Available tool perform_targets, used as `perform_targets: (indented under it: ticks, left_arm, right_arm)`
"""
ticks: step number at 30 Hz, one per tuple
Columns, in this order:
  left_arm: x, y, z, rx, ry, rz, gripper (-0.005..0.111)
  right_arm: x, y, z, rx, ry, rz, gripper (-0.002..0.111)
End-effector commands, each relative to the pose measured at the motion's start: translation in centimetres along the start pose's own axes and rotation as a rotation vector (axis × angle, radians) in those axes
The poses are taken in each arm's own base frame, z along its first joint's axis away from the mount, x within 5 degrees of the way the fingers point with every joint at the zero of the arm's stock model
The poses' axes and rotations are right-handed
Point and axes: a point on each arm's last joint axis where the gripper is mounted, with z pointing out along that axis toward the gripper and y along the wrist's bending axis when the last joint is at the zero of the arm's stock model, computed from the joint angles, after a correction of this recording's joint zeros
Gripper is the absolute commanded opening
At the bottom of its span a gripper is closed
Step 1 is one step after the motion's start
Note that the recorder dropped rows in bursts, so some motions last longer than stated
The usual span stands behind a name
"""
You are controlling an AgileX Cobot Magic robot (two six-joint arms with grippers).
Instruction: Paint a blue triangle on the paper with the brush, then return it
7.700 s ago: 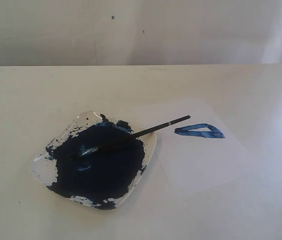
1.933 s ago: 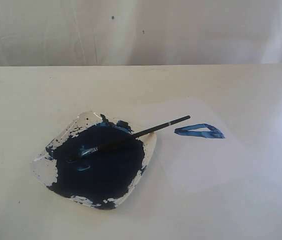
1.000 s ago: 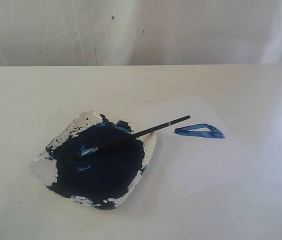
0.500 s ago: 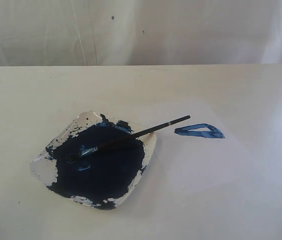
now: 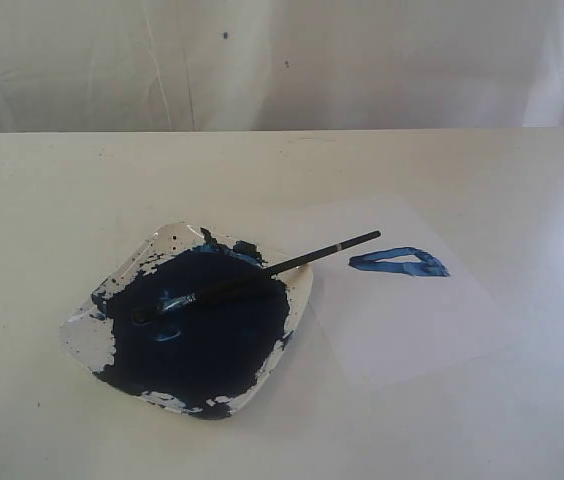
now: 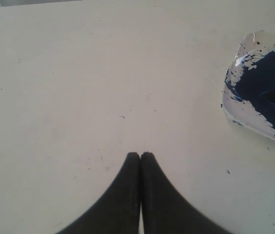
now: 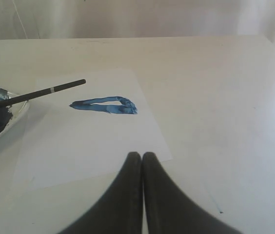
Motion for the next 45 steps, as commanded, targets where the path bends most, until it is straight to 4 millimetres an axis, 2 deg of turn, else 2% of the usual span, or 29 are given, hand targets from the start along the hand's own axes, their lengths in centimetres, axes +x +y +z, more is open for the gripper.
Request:
perform_targets:
  ticks: [1, 45]
  left_arm:
    - [0.11, -0.03, 0.03, 0.003, -0.002, -0.01, 0.0]
    - [0.11, -0.29, 0.01, 0.05, -0.003, 0.007, 0.0]
  right_arm:
    - [0.08, 0.01, 0.02, -0.002, -0.008, -0.007, 0.0]
    - [0.08, 0.01, 0.02, -0.002, -0.008, -0.007, 0.0]
